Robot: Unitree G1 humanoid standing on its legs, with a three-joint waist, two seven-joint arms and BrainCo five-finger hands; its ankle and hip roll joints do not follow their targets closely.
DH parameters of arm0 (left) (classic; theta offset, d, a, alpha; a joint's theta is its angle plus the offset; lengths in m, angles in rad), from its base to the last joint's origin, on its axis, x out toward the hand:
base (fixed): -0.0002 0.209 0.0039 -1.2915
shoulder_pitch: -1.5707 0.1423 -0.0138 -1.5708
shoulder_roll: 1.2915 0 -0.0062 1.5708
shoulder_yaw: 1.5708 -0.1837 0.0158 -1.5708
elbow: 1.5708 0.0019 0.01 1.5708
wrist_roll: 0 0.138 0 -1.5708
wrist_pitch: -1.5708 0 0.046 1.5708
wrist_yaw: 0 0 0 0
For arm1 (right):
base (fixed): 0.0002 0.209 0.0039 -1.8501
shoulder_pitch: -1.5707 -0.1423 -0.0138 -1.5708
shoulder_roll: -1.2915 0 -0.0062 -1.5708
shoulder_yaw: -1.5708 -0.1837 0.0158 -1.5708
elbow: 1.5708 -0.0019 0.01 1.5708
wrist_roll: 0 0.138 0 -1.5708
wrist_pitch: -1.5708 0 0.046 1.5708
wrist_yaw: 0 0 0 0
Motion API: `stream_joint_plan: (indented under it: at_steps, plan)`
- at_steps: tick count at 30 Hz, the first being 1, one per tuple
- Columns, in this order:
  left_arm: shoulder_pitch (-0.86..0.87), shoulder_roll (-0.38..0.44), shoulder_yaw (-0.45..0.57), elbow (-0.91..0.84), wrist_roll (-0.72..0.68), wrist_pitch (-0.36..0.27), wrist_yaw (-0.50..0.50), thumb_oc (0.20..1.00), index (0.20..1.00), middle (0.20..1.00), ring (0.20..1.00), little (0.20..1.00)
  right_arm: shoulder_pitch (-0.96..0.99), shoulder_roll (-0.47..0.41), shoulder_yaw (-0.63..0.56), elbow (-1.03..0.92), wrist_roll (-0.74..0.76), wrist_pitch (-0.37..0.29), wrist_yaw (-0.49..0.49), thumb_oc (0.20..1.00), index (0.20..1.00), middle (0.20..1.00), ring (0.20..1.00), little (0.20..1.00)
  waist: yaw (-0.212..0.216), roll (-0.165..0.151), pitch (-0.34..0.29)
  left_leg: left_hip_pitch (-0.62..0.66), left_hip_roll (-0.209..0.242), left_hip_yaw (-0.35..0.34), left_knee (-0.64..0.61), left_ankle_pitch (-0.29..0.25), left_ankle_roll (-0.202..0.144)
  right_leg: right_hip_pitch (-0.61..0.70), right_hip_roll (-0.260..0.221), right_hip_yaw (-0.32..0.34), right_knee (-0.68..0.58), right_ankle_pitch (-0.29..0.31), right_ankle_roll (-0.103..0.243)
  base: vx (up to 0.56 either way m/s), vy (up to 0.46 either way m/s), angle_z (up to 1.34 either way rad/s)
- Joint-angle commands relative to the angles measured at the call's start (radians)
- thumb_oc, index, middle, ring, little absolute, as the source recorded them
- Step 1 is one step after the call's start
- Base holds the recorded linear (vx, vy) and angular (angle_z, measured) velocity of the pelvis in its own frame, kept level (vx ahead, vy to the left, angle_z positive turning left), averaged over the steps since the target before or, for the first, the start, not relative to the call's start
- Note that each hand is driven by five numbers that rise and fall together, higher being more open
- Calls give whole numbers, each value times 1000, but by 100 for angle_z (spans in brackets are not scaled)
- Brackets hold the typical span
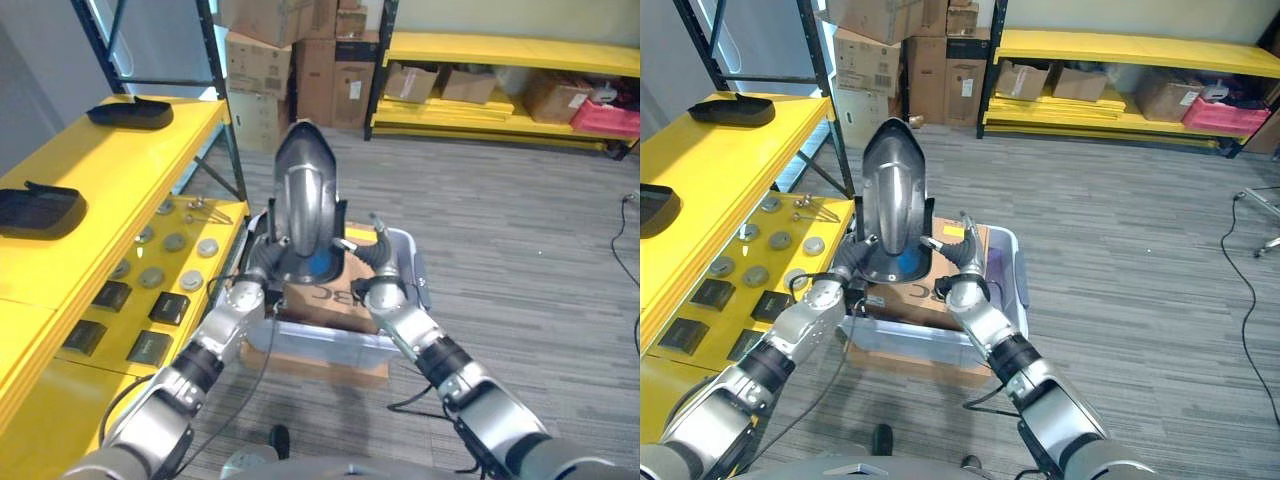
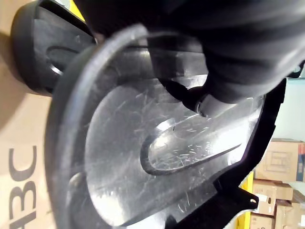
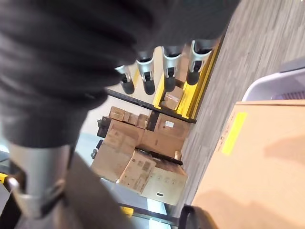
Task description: Move parts from the plastic box to the shelf.
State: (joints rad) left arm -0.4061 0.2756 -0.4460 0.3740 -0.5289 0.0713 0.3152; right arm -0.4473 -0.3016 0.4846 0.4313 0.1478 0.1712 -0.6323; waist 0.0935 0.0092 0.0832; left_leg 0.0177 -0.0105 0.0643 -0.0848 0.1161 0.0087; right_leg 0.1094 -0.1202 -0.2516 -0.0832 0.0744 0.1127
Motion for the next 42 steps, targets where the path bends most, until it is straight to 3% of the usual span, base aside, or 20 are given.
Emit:
stream_joint_plan:
  at_steps: [1,11,16,19,21,24,26,32,34,38,42]
  plan:
    - [-31,89,145,-73,22,-211,-9,200,200,200,200,200,114,-189,-119,113,-105,41,32,1000,1000,1000,1000,1000,42,7,-44,42,35,21,-2,-124,-38,-23,-31,-14,27,-71,59,-29,31,-14]
    - [201,188,357,-259,18,-257,-79,200,200,200,200,200,356,-181,-186,387,-190,20,146,1000,1000,1000,1000,1000,57,0,-30,21,41,32,-2,-121,-40,-37,-28,-12,21,-68,52,-35,21,-6]
    - [280,201,430,-372,57,-251,-78,200,200,200,200,200,424,-124,-189,500,-206,74,249,1000,1000,1000,1000,1000,75,-2,-22,6,34,19,-2,-122,-35,-44,-28,-12,19,-68,52,-37,8,1]
    - [298,202,459,-417,97,-226,-52,200,200,200,200,200,453,-71,-192,631,-152,110,387,1000,1000,1000,1000,1000,88,0,-22,2,29,7,-2,-123,-32,-41,-28,-15,18,-69,52,-7,0,3]
    - [304,224,479,-428,174,-235,-4,200,200,200,200,200,494,25,-213,845,-87,66,514,1000,1000,1000,1000,1000,122,8,-22,-2,17,-40,-2,-121,-26,-36,-33,-25,43,-85,49,10,-28,6]
    - [299,236,483,-436,190,-239,9,200,200,200,200,200,498,38,-219,873,-64,29,510,1000,1000,1000,1000,1000,122,13,-20,-3,13,-64,-2,-118,-21,-41,-21,-17,74,-106,41,2,-54,31]
    - [286,258,482,-418,189,-270,16,200,200,200,200,200,510,34,-222,870,-76,-4,501,1000,1000,1000,1000,1000,97,18,-19,-7,3,-113,-2,-106,-24,-50,28,28,91,-126,14,14,-95,41]
    - [300,276,536,-483,167,-213,80,200,200,200,200,200,499,3,-178,832,-130,36,504,1000,1000,1000,1000,1000,116,11,4,-30,20,-131,-2,-67,-67,-35,67,4,49,-113,-1,-26,-122,108]
    - [308,273,545,-488,179,-211,78,200,200,200,200,200,503,4,-177,833,-121,48,497,1000,1000,1000,1000,1000,121,10,10,-39,20,-117,0,-62,-71,-27,68,-13,34,-106,0,-28,-59,35]
    - [311,262,555,-500,182,-242,-1,200,200,200,200,200,554,27,-213,837,-75,51,466,1000,1000,1000,1000,1000,104,16,22,-77,34,79,3,-68,-87,12,55,-140,17,-113,14,-2,-3,134]
    - [362,251,561,-547,186,-262,-2,200,200,200,200,200,558,41,-225,843,-88,40,449,1000,1000,1000,1000,1000,115,22,31,-113,33,182,6,-48,-75,6,48,-228,58,-132,1,61,97,146]
